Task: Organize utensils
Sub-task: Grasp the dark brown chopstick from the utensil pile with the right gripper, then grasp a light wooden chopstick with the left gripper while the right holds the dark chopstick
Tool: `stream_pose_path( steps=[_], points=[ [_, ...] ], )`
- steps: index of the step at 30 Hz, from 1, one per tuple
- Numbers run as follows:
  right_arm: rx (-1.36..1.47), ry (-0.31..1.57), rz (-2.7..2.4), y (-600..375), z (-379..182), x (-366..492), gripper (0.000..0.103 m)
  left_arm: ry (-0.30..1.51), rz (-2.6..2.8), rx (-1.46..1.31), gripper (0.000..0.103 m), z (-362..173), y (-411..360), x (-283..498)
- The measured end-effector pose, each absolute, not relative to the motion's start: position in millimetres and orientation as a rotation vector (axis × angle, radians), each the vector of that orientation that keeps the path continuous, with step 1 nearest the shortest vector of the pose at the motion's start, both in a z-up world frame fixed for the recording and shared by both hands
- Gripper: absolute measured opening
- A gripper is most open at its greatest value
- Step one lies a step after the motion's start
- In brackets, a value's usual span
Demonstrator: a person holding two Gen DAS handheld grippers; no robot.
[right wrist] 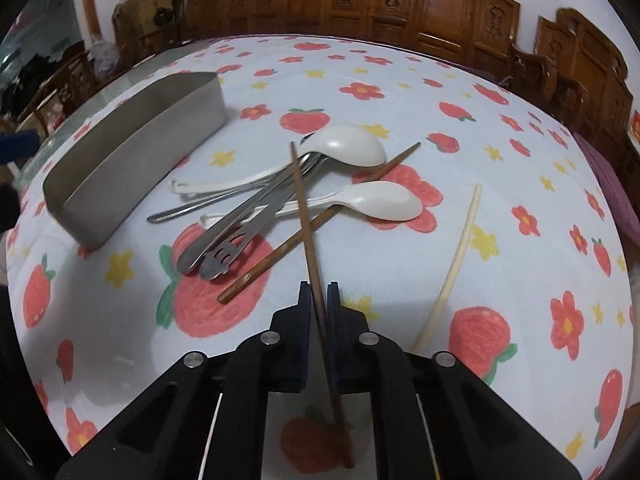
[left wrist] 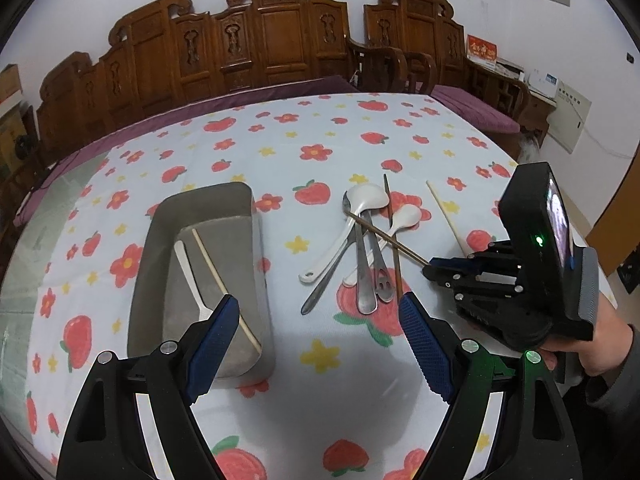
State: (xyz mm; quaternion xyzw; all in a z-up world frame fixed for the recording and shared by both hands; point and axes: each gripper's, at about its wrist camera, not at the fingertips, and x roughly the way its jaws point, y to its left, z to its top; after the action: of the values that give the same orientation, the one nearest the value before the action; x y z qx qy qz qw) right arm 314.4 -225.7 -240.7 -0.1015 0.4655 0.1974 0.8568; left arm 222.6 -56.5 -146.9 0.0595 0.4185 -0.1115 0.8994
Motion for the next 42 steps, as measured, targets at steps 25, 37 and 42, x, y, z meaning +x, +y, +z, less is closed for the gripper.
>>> stream_pose_path(
  steps=[25, 37, 42],
  points=[
    [0.084, 0.825, 0.268, -367.5, -189.1, 313.2, 0.006, 0.921, -0.329, 0.159, 0.059, -180.1, -140.5, 268.9],
    [0.084, 0.841, 0.219, -383.8, -195.0, 315.9, 0.006, 0.974, -0.411, 0.118, 0.052, -201.8, -196.4, 283.4],
    [0.097, 0.846, 0.215, -387.8, -196.4, 316.4, 0.006, 0.992, -0.423, 0.127, 0.045, -211.5, -215.2, 283.8]
  ],
)
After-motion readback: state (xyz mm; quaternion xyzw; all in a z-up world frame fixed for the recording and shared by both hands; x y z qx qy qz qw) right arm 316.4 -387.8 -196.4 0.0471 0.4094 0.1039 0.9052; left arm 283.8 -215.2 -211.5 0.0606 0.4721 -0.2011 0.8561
